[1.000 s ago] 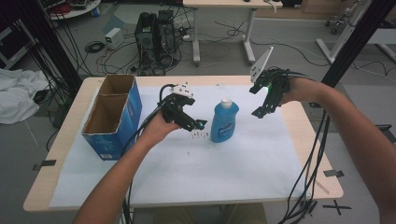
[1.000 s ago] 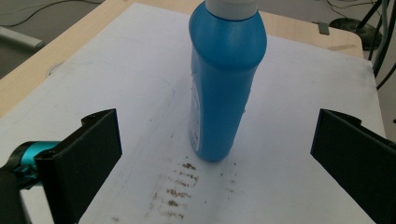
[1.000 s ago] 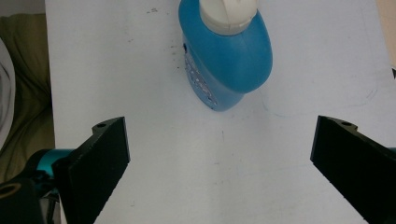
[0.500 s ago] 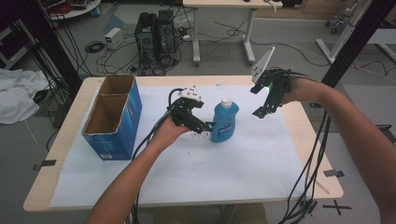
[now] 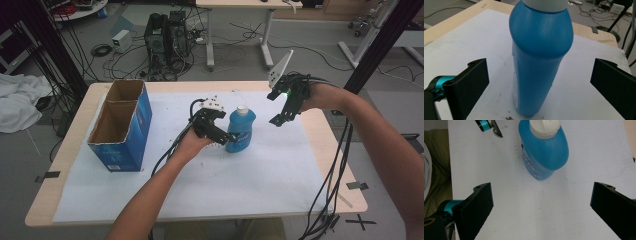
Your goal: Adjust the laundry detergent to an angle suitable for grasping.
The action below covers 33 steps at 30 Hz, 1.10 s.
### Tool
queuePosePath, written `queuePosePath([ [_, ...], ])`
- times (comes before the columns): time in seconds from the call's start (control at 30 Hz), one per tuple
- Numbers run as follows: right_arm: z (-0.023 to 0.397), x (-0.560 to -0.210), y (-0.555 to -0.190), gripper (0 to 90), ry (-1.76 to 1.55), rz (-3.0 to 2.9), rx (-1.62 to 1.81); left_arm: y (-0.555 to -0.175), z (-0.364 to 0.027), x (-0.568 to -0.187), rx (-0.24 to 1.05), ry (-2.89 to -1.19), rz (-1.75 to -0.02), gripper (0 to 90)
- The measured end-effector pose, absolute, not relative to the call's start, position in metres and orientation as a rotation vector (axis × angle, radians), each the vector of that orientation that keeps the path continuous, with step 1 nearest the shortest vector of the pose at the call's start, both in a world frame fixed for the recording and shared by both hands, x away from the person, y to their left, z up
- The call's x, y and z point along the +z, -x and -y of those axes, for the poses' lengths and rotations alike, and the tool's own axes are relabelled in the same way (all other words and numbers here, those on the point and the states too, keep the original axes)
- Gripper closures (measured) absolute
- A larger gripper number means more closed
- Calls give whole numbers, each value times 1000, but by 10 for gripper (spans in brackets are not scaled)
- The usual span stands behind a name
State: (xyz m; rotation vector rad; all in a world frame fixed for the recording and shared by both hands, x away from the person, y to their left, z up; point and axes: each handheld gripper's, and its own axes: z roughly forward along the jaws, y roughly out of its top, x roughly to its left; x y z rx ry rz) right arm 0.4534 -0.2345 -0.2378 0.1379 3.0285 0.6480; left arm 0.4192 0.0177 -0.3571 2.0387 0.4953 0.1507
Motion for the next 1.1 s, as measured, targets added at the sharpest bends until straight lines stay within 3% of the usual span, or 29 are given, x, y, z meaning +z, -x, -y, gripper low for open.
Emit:
queuePosePath([
  [1.1,238,-237,-455,35,-148,-3010,672,-424,18,-388,152,-1976,-562,17],
])
